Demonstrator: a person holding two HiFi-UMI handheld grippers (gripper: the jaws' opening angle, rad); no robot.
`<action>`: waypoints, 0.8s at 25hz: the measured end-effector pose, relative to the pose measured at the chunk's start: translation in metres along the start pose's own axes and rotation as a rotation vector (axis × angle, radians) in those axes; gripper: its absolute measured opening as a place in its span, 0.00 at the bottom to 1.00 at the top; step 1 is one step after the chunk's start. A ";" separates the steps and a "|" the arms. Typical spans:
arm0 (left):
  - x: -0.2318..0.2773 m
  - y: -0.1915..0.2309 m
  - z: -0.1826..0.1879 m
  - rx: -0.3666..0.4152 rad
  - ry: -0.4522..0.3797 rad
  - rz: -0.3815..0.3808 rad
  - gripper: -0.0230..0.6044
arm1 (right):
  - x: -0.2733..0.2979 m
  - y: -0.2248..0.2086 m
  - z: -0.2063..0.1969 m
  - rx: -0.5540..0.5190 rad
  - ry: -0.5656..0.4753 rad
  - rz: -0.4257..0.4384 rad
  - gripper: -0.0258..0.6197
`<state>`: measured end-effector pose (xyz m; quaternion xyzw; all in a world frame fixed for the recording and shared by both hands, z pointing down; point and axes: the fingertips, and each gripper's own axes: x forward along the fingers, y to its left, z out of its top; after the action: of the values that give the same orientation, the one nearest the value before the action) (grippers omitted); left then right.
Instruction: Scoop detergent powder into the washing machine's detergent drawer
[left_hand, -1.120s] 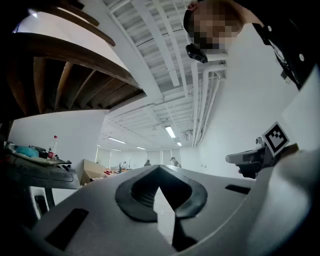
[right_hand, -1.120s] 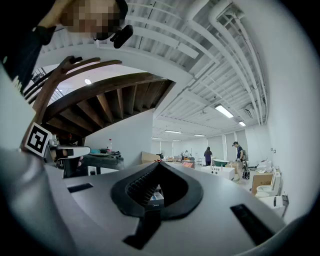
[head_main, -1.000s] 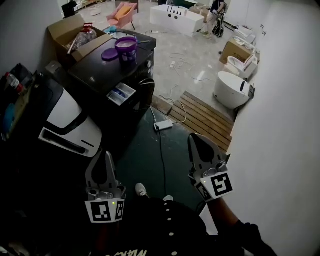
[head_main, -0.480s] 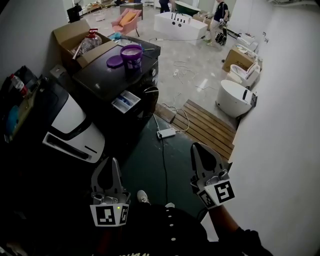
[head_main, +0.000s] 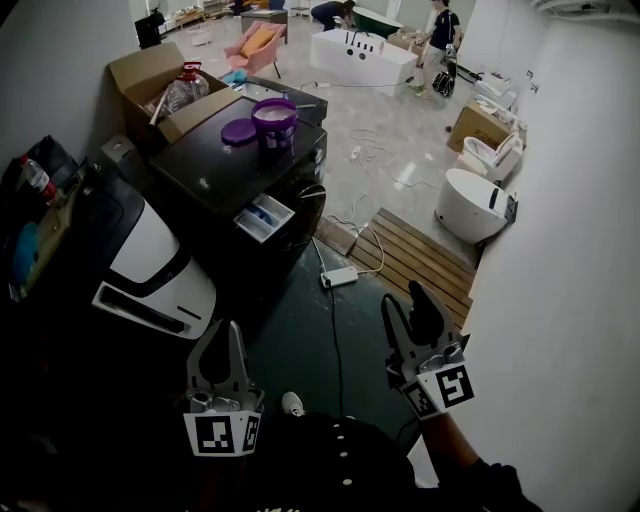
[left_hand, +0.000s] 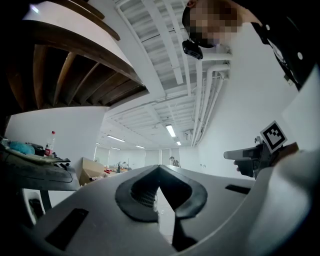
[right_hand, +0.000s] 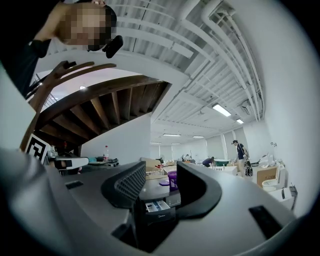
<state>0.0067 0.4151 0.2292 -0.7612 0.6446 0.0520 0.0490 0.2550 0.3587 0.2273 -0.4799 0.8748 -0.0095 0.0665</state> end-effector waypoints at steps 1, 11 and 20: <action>0.003 0.006 -0.001 0.001 0.000 -0.003 0.06 | 0.006 0.003 -0.002 -0.009 0.002 -0.002 0.33; 0.033 0.051 -0.021 -0.006 0.027 -0.008 0.06 | 0.054 0.010 -0.015 -0.007 0.005 -0.017 0.33; 0.091 0.061 -0.034 -0.004 0.037 0.027 0.06 | 0.114 -0.032 -0.032 -0.014 0.038 -0.008 0.33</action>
<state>-0.0382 0.3110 0.2497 -0.7535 0.6553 0.0398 0.0350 0.2176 0.2445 0.2492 -0.4835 0.8740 -0.0124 0.0465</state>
